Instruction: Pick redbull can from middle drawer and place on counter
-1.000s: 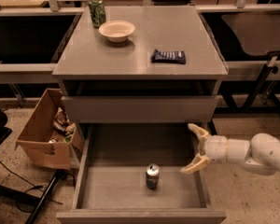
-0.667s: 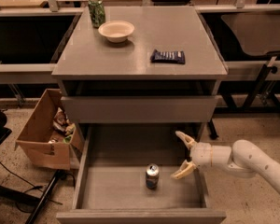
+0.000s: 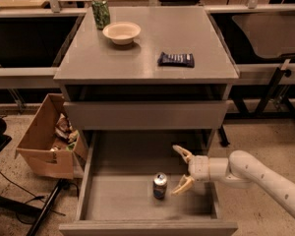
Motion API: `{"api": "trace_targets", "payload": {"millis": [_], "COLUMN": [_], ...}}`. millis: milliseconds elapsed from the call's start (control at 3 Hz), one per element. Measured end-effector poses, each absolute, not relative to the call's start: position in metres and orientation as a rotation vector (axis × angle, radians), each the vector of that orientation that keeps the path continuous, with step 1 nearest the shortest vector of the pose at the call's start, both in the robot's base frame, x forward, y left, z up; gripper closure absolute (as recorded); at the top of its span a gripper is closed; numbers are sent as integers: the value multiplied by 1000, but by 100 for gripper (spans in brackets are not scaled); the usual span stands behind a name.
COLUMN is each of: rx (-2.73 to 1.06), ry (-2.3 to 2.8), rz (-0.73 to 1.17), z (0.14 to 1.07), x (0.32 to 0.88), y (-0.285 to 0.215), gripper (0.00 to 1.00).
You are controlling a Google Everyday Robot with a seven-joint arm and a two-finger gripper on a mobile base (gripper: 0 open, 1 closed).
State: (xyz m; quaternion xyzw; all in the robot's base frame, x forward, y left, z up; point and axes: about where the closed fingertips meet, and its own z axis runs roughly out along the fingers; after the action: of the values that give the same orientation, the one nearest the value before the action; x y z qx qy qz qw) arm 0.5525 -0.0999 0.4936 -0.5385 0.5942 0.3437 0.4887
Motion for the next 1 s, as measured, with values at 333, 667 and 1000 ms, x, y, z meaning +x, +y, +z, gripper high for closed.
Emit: {"api": "trace_targets", "payload": {"millis": [333,667,1000], "rx": [-1373,-1463,-1514], "ry": [1469,1500,1521], "rz": [836,891,955], "z": [490,479,461], "x": [549,542,538], "y": [-90,-76,-62], "gripper": [0,0,15]}}
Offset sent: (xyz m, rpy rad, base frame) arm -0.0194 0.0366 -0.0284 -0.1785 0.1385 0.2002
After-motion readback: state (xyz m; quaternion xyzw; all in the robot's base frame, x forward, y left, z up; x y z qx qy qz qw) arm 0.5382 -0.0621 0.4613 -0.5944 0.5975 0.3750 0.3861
